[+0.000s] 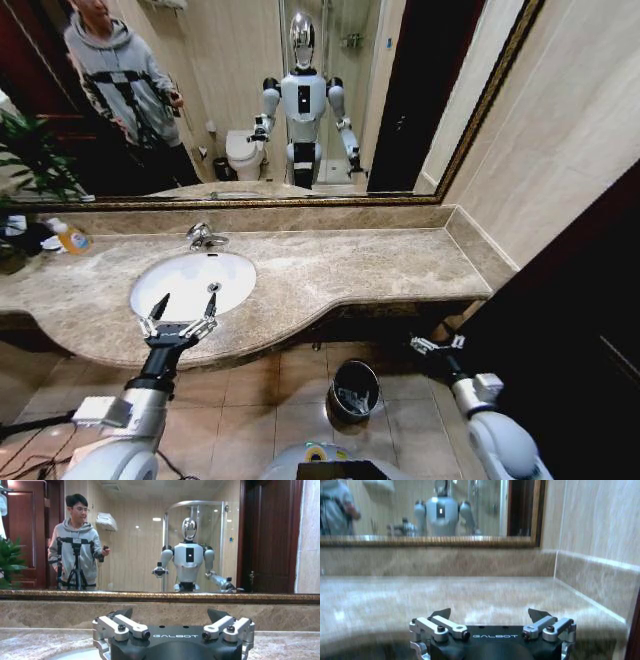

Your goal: Pick up the trash from the sink and place it in the trash bin.

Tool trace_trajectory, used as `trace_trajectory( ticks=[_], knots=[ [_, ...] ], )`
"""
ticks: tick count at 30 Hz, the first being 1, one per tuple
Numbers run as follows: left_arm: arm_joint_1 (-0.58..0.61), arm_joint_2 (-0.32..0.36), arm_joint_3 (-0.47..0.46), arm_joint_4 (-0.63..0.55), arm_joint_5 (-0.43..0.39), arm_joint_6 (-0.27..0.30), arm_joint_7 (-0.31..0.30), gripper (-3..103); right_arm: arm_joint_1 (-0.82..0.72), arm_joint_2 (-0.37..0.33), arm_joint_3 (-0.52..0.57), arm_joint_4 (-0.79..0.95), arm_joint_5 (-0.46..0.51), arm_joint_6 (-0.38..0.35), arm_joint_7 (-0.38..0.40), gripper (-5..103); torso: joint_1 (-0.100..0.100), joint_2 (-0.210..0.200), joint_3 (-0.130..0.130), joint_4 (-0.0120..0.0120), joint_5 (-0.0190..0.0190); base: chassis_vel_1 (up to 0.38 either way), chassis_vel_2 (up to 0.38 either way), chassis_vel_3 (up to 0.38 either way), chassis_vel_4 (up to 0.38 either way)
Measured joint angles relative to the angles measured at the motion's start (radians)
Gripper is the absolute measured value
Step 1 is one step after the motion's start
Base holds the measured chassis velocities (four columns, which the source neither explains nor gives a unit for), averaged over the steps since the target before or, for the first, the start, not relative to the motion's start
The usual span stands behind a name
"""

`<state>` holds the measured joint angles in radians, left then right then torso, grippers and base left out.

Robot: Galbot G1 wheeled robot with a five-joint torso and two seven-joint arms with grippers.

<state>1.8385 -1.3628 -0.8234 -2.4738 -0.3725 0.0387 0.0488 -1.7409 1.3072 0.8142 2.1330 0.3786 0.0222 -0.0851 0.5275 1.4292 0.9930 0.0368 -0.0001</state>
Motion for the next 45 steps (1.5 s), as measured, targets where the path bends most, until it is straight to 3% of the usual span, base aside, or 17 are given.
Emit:
trace_trajectory(
  ticks=[7,18,26,45],
  knots=[
    [0.0,0.0,0.0,0.0,0.0,0.0,0.0,100,-0.021,0.018,-0.019,0.109,0.006,0.046,0.003,100,0.0,0.0,0.0,0.0001,0.0001,0.0,0.0,0.0,0.0],
    [0.0,0.0,0.0,0.0,0.0,0.0,0.0,100,0.006,0.056,-0.108,0.239,-0.076,-0.002,-0.014,100,0.0,0.0,0.0,0.0001,-0.0001,0.0,0.0,0.0,0.0],
    [0.0,0.0,0.0,0.0,0.0,0.0,0.0,100,0.025,0.068,-0.135,0.218,-0.138,-0.002,-0.05,100,0.0,0.0,0.0,0.0,0.0,0.0,0.0,0.0,0.0],
    [0.0,0.0,0.0,0.0,0.0,0.0,0.0,100,0.046,0.071,-0.168,0.191,-0.156,-0.009,-0.061,100,0.0,0.0,0.0,0.0001,0.0,0.0,0.0,0.0,0.0]
  ],
)
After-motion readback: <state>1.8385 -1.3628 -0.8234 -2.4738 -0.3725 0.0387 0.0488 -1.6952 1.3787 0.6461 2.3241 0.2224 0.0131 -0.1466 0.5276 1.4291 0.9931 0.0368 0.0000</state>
